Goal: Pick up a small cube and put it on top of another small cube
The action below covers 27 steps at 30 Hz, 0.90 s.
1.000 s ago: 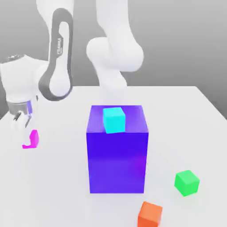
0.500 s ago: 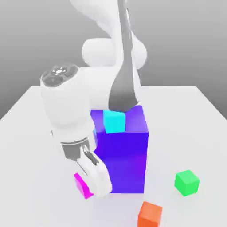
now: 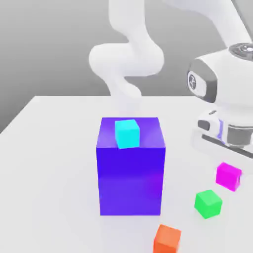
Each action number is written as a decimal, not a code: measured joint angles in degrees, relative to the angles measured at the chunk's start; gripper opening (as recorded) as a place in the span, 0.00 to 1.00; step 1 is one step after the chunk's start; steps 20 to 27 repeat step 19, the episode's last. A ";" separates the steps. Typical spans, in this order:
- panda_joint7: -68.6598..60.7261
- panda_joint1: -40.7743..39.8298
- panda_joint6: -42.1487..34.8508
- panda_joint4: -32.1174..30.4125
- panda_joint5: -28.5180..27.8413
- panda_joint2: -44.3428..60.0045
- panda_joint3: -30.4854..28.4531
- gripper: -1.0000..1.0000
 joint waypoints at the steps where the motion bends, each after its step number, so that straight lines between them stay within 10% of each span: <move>1: 2.74 0.30 1.27 -1.66 -1.22 -0.73 0.23 0.00; 15: 20.13 4.87 14.15 -5.36 -18.16 8.69 -6.09 0.00; 16: 21.07 5.44 15.00 -5.35 -19.46 9.76 -6.90 1.00; 27: 21.07 5.44 15.00 -5.35 -19.46 9.76 -6.90 1.00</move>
